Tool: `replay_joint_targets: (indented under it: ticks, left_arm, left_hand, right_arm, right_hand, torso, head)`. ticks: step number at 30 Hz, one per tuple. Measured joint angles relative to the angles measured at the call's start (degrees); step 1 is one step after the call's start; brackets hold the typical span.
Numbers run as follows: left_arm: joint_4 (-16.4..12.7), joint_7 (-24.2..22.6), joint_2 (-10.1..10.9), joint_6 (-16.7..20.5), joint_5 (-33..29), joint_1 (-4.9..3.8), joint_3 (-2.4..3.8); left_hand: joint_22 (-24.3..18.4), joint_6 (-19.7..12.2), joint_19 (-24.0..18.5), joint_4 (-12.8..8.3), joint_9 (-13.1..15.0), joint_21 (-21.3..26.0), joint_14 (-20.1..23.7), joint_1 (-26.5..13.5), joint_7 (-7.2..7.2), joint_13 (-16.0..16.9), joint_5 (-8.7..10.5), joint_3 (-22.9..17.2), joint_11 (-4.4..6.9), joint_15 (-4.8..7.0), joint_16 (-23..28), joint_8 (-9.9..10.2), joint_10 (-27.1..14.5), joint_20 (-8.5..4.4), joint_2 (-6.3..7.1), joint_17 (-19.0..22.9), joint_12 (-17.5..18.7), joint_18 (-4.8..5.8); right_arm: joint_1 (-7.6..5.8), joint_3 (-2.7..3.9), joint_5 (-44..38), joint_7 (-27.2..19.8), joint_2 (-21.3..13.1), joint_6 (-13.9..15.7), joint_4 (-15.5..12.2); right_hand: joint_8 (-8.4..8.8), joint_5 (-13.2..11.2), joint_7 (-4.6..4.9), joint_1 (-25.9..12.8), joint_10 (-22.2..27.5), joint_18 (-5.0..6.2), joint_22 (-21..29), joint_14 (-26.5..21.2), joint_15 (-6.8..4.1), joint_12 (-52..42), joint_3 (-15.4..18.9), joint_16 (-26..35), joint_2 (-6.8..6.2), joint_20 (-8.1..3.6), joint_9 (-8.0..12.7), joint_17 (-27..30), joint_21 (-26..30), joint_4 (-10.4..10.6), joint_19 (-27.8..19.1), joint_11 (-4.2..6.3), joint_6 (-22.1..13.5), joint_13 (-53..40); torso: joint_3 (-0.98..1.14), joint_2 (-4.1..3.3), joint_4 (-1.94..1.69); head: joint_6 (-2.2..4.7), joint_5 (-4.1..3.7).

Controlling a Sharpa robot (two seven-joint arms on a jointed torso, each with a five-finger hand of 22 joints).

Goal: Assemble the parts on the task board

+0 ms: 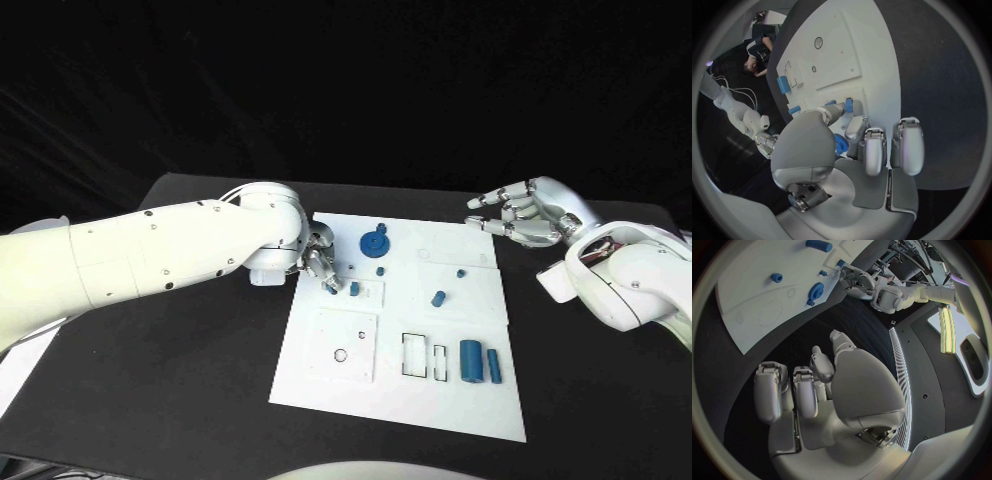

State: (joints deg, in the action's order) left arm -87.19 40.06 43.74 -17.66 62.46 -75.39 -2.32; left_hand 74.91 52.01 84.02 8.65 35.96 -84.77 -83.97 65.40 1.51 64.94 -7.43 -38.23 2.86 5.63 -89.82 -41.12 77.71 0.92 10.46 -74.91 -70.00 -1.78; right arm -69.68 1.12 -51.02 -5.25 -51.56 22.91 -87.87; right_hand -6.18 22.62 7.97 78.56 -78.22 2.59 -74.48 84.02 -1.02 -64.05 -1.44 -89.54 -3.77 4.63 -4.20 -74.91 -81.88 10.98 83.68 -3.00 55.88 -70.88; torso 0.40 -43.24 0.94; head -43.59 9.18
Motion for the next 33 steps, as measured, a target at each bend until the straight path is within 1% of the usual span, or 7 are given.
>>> replay_joint_targets:
  ticks: [4,6,10,16,26,29,33]
  left_arm:
    - [0.2,0.0,-0.1,-0.2,0.0,0.03,-0.02]
    - [0.3,0.0,-0.1,-0.2,0.1,0.04,-0.04]
    - [0.5,0.0,-0.2,-0.2,0.1,0.05,-0.06]
    - [0.8,0.0,-0.4,-0.2,0.2,0.08,-0.1]
    - [1.4,0.0,-0.7,-0.2,0.2,0.1,-0.12]
    - [1.5,0.0,-0.7,-0.3,0.2,0.1,-0.12]
    - [1.6,0.0,-0.8,-0.3,0.1,0.11,-0.1]
  left_hand:
    - [0.0,0.8,0.0,1.3,-0.3,-0.6,0.0,-1.6,-0.8,0.5,-0.01,1.7,-0.07,0.0,0.0,0.0,0.3,-0.38,-0.29,0.0,-0.6,0.0]
    - [0.0,1.1,0.0,1.6,-0.4,-0.6,0.0,-2.0,-0.72,0.8,-0.05,2.4,0.21,0.0,0.0,-0.1,0.6,-0.43,-0.11,0.0,-0.8,0.0]
    - [0.0,1.4,0.0,2.3,-0.4,-1.0,-0.2,-3.4,-1.02,1.2,-0.07,3.7,0.23,0.21,0.0,-0.4,0.6,-0.43,-0.54,0.0,-1.2,0.01]
    - [0.0,1.9,0.0,3.4,-0.6,-1.3,0.0,-4.8,-1.01,1.7,-0.07,5.6,0.22,0.42,0.0,-0.7,1.0,-0.43,-0.58,0.0,-1.6,0.01]
    - [0.0,2.3,0.0,4.4,-0.7,-1.5,0.0,-5.7,-1.0,1.9,-0.07,7.2,0.42,0.41,0.0,-0.7,1.2,-0.43,-0.86,0.0,-1.6,0.0]
    - [0.0,2.5,0.0,4.7,-0.8,-1.8,0.0,-6.0,-1.0,2.1,-0.06,7.9,0.42,0.41,0.0,-0.7,1.2,-0.43,-0.5,0.0,-1.9,0.01]
    - [0.0,2.5,-0.2,5.2,-0.9,-2.1,0.0,-6.4,-1.0,2.3,-0.06,10.9,0.4,0.41,0.0,-0.7,1.6,-0.63,-0.11,0.0,-1.9,0.0]
  right_arm:
    - [0.0,0.0,0.0,0.0,0.0,0.0,-0.1]
    - [0.0,0.0,0.0,0.1,0.0,0.0,-0.1]
    - [0.0,0.0,0.0,0.1,-0.1,-0.1,-0.2]
    - [0.0,0.0,0.0,0.2,-0.1,-0.1,-0.2]
    - [0.0,0.0,-0.1,0.4,-0.2,-0.2,-0.3]
    - [0.0,0.0,-0.1,0.4,-0.2,-0.2,-0.3]
    - [0.0,0.0,-0.1,0.5,-0.2,-0.3,0.0]
  right_hand:
    - [0.0,0.0,0.0,0.0,0.0,0.0,0.0,0.0,0.0,0.0,0.0,0.0,0.0,0.0,0.0,0.0,0.0,0.0,0.0,0.0,0.0,0.0]
    - [0.0,0.0,0.0,0.0,0.0,0.0,0.0,0.0,0.0,0.0,0.0,0.0,0.0,0.0,0.0,0.0,0.0,0.0,0.0,0.0,0.0,0.0]
    - [0.0,0.0,0.0,0.0,0.0,0.0,0.0,0.0,0.0,0.0,0.0,0.0,0.0,0.0,0.0,0.0,0.0,0.0,0.0,0.0,0.0,0.0]
    - [0.0,0.0,0.0,0.0,0.0,0.0,0.0,0.0,0.0,0.0,0.0,0.0,0.0,0.0,0.0,0.0,0.0,0.0,0.0,0.0,0.0,0.0]
    - [0.0,-0.3,0.0,0.0,0.2,0.0,0.0,0.0,0.0,0.0,0.0,0.2,0.0,0.0,0.0,0.0,0.0,0.0,0.0,0.2,0.0,0.1]
    - [0.0,-0.3,0.0,0.0,0.2,0.0,0.1,0.0,0.0,0.3,0.0,0.2,0.0,0.0,0.0,0.0,0.0,0.0,0.0,0.22,0.0,0.2]
    - [0.0,-0.3,0.0,0.0,0.2,0.0,0.1,0.0,0.0,0.3,0.0,0.2,0.0,0.0,0.0,0.0,0.0,0.0,0.0,0.22,0.0,0.3]
  torso:
    - [-0.01,0.0,-0.02]
    - [-0.01,0.01,-0.02]
    - [-0.01,0.01,-0.02]
    - [-0.02,0.01,-0.01]
    - [-0.02,-0.01,0.02]
    - [-0.02,-0.01,0.02]
    - [-0.02,-0.01,0.03]
  head:
    - [-0.01,-0.01]
    - [-0.01,-0.01]
    - [-0.04,0.0]
    - [-0.05,0.0]
    - [-0.09,-0.08]
    - [-0.13,-0.11]
    - [-0.17,-0.11]
